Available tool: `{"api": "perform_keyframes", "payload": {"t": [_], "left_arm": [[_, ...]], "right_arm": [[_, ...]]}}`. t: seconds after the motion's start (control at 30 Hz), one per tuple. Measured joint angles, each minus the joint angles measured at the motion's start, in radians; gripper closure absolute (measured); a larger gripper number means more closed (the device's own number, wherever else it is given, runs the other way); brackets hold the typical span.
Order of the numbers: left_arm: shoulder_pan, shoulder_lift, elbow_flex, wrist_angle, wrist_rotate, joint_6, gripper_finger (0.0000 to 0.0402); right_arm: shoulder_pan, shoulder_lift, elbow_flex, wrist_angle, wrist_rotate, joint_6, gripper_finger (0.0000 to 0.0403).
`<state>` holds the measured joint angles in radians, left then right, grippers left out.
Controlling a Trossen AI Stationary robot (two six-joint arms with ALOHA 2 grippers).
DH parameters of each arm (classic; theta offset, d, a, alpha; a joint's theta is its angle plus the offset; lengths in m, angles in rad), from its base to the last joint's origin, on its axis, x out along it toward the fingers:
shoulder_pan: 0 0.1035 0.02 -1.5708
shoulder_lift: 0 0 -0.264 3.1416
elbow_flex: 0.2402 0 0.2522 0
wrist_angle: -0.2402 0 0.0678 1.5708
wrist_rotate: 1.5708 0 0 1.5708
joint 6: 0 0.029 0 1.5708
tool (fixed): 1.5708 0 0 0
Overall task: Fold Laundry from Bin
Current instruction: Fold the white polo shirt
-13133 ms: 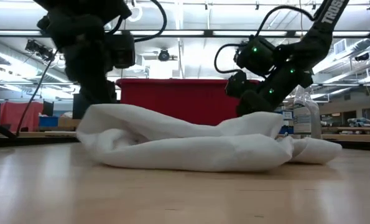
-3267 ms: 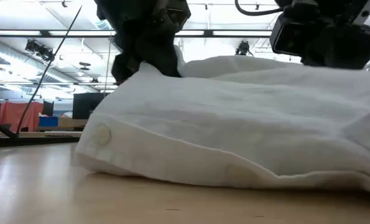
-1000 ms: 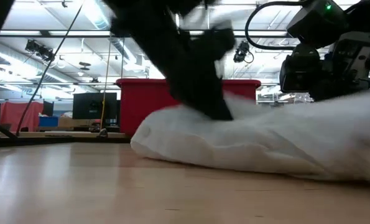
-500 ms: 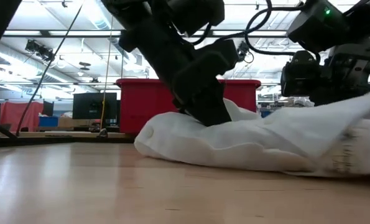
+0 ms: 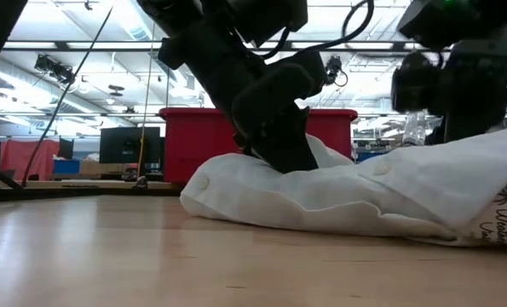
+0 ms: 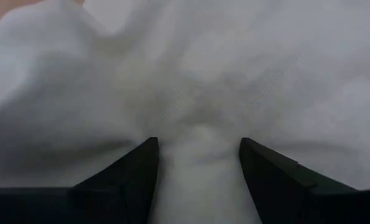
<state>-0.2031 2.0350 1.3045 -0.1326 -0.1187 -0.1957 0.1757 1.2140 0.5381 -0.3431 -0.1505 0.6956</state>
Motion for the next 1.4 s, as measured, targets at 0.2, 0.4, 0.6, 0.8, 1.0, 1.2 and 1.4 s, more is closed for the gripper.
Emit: {"api": "perform_keyframes", "payload": {"t": [0.2,0.4,0.6,0.8,1.0,1.2,1.4], "left_arm": [[0.000,0.000,0.000,0.001,0.000,-0.017,0.0173],[0.005,0.000,0.000,0.003,0.001,-0.049,0.0173],[0.005,0.000,0.000,0.003,-0.004,-0.056,0.0173],[0.005,0.000,0.000,0.002,-0.008,-0.059,0.0173],[-0.002,-0.050,-0.002,-0.056,-0.007,-0.036,0.0177],[0.009,-0.141,-0.002,-0.237,-0.008,0.064,0.0192],[0.038,-0.172,-0.002,-0.153,-0.010,0.146,0.0200]], "right_arm": [[0.052,-0.220,-0.001,-0.165,0.179,0.030,0.0129],[0.191,-0.157,-0.022,0.230,0.472,-0.155,0.0135],[0.232,0.103,-0.052,0.545,0.470,-0.225,0.0138],[0.255,0.301,-0.052,0.619,0.464,-0.178,0.0161],[0.255,0.368,-0.049,0.637,0.409,-0.136,0.0184],[0.256,0.347,-0.051,0.617,0.393,-0.156,0.0188],[0.256,0.346,-0.052,0.618,0.388,-0.156,0.0188]]}}
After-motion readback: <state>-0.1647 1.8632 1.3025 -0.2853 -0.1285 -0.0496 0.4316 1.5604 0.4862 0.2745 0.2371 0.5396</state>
